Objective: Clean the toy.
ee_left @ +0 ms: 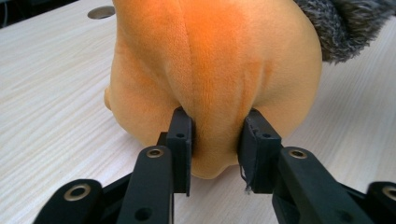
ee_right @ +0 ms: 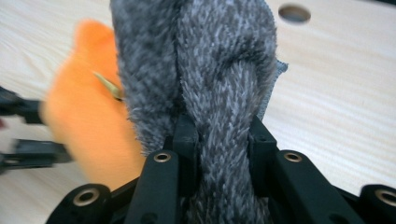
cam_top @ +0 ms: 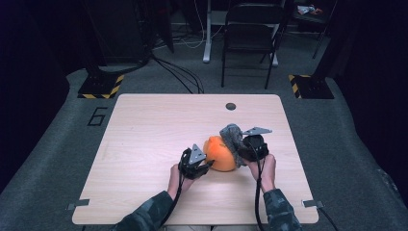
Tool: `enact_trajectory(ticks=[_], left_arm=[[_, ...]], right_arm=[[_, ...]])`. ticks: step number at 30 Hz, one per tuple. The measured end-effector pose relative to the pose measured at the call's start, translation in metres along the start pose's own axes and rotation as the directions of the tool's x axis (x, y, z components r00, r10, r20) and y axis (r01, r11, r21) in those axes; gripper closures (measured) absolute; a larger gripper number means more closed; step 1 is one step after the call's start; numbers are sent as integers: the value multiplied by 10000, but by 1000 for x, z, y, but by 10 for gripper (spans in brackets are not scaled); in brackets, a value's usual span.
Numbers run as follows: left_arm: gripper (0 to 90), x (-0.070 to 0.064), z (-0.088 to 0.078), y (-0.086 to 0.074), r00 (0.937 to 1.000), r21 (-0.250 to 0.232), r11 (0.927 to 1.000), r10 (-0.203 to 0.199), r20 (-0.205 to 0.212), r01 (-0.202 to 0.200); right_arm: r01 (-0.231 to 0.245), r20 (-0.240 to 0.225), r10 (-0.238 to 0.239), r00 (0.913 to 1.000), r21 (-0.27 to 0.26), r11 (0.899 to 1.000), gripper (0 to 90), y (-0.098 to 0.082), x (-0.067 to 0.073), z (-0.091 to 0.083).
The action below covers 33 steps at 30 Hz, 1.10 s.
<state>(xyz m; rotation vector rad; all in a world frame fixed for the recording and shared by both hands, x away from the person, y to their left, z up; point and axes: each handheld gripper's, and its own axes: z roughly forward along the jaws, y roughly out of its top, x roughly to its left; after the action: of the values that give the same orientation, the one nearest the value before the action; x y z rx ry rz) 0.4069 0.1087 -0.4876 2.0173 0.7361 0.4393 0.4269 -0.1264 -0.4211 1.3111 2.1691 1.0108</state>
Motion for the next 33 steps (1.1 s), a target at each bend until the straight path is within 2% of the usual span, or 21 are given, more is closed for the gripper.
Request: enact_trajectory(ticks=[1, 4, 6, 8, 10, 11, 12, 14, 16, 21, 22, 26, 33], left_arm=[[690, 0, -1, 2, 9998, -67, 9998, -182, 58, 183], [695, -1, -5, 7, 9990, -130, 9990, -424, 168, 426], [694, -3, -4, 8, 9992, -79, 9994, -330, 210, 332], [694, -4, -4, 6, 9994, -16, 9997, -258, 251, 259], [685, -3, -2, 5, 9995, 199, 9997, -113, 284, 108], [680, -3, 0, 3, 9989, 221, 9993, -298, 357, 290], [680, -2, 2, 2, 9990, 221, 9995, -232, 375, 224], [680, -1, 2, 3, 9991, 218, 9997, -150, 392, 142], [680, -1, 2, 3, 9993, 253, 9997, -22, 362, 12], [676, 2, 2, 2, 9988, 284, 9995, -165, 464, 152], [675, 2, 2, 2, 9988, 286, 9995, -166, 451, 153], [675, 3, 3, 2, 9987, 217, 9996, -209, 464, 199], [674, 3, 3, 2, 9988, 187, 9997, -152, 469, 144]], right_arm=[[92, -18, -92, 10000, -153, 9998, 711, 4, 3, -6], [324, -450, -356, 9984, -707, 9970, 710, 15, 19, -23], [628, -633, -680, 9957, -814, 9947, 708, 20, 32, -27], [994, -462, -1019, 9937, -541, 9936, 699, 18, 43, -19], [1169, -103, -1168, 9931, 88, 9931, 687, 11, 48, -3], [1161, 73, -1163, 9932, 176, 9931, 687, 7, 48, 4], [1157, 104, -1160, 9932, 223, 9930, 686, 4, 46, 7], [1096, -6, -1097, 9940, 292, 9935, 686, 4, 42, 7], [1171, 162, -1179, 9929, 443, 9921, 686, 4, 40, 6], [831, 39, -836, 9965, 753, 9937, 685, -1, 27, 8], [897, 27, -902, 9959, 772, 9930, 685, -2, 24, 8], [833, 240, -862, 9960, 1043, 9910, 687, -5, 18, 9], [36, 473, -112, 9988, 1578, 9875, 690, -20, -5, 19]])
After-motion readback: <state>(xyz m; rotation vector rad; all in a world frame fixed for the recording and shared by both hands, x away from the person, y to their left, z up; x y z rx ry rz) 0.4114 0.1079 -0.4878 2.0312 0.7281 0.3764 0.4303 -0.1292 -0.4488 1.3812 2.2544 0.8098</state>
